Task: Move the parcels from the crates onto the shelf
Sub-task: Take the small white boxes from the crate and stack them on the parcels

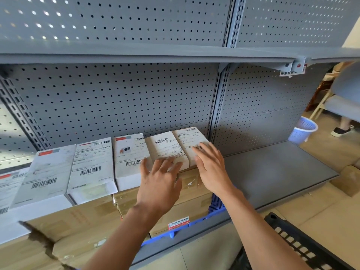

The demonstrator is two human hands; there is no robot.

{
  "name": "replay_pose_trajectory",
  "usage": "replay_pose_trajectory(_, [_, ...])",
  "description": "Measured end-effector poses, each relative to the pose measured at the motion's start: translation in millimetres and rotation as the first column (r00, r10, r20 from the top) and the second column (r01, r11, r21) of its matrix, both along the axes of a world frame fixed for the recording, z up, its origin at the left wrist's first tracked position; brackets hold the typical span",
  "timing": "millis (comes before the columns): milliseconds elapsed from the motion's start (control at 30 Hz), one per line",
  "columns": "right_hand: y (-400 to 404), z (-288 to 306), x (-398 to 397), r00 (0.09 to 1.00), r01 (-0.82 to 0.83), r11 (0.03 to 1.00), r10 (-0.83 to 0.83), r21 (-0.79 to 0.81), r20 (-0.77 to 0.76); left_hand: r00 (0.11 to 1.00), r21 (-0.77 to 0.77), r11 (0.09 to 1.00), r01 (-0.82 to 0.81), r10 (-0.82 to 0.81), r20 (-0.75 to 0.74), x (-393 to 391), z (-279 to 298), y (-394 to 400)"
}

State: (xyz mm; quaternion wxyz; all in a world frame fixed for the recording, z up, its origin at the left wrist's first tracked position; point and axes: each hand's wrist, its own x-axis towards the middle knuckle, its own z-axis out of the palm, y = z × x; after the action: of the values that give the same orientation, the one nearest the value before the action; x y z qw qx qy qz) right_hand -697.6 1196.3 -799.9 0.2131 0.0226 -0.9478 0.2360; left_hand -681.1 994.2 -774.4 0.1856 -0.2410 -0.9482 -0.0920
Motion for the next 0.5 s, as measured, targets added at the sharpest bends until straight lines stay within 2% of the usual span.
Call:
replay_pose_trajectory(300, [-4,8,4,0.997,0.017,0.996,-0.023,0.086,0.074,1.0,0.001,1.0,-0.022,0.022,0.007,1,2,3])
replay_pose_trajectory(500, [-1,17,16,1.0,0.002,0.997,-0.003,0.072,0.006,1.0,-0.014,1.0,-0.017,0.017,0.008,2,4,2])
